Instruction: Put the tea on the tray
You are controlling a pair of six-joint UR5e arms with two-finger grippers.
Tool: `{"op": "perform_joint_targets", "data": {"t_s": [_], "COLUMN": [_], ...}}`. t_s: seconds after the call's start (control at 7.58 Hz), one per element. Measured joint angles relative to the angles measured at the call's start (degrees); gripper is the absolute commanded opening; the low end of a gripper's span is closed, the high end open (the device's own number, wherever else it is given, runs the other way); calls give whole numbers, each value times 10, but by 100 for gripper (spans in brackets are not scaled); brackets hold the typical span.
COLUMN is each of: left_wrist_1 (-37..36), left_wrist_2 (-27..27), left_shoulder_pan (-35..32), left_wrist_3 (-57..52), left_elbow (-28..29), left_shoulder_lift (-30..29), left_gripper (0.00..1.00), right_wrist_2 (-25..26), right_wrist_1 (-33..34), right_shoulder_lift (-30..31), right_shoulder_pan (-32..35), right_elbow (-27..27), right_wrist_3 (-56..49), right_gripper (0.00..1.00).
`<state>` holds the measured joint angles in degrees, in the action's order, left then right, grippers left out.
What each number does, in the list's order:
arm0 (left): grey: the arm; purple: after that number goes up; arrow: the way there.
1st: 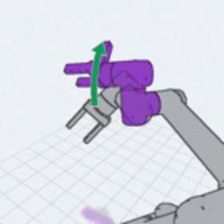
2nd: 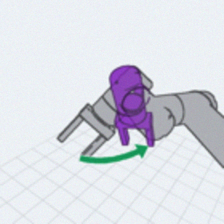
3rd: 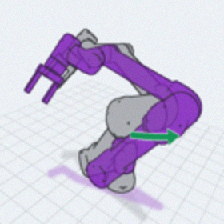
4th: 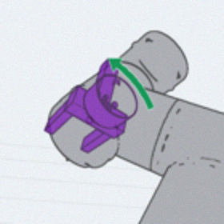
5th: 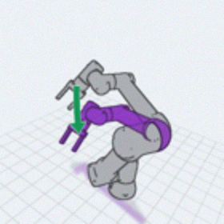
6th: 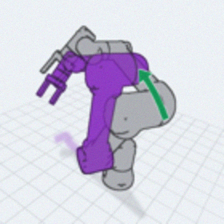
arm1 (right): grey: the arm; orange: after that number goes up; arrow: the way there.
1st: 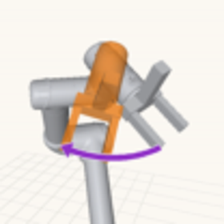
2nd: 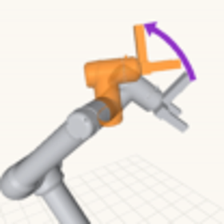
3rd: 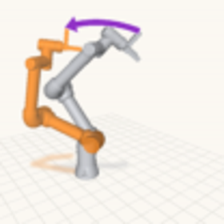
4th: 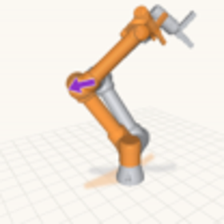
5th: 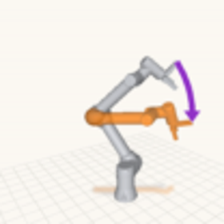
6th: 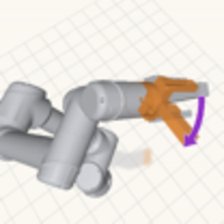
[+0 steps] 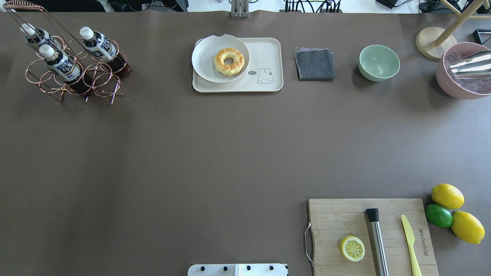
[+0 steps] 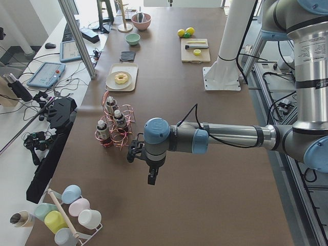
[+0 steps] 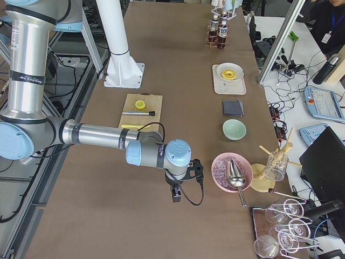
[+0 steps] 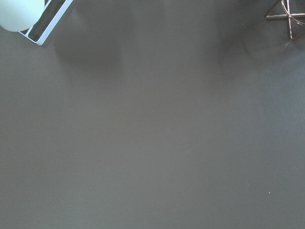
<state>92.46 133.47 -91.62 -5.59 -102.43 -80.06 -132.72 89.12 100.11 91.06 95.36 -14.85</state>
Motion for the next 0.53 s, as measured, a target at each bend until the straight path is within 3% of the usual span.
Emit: {"op": "perform_joint_targets", "data": {"t_s": [0.53], "left_wrist_1": [11], "left_wrist_2": [1], "left_shoulder_pan": [-2], "left_wrist_3": [1], "left_elbow": [3], "left_shoulder_lift": [-10], "left_gripper": [99], "right_wrist_2": [0], "right_wrist_1": [0], "right_shoulder_lift": [0], "right_shoulder_pan": [0], "right_elbow": [2], "right_wrist_3": [-1], "right_gripper": [100]}}
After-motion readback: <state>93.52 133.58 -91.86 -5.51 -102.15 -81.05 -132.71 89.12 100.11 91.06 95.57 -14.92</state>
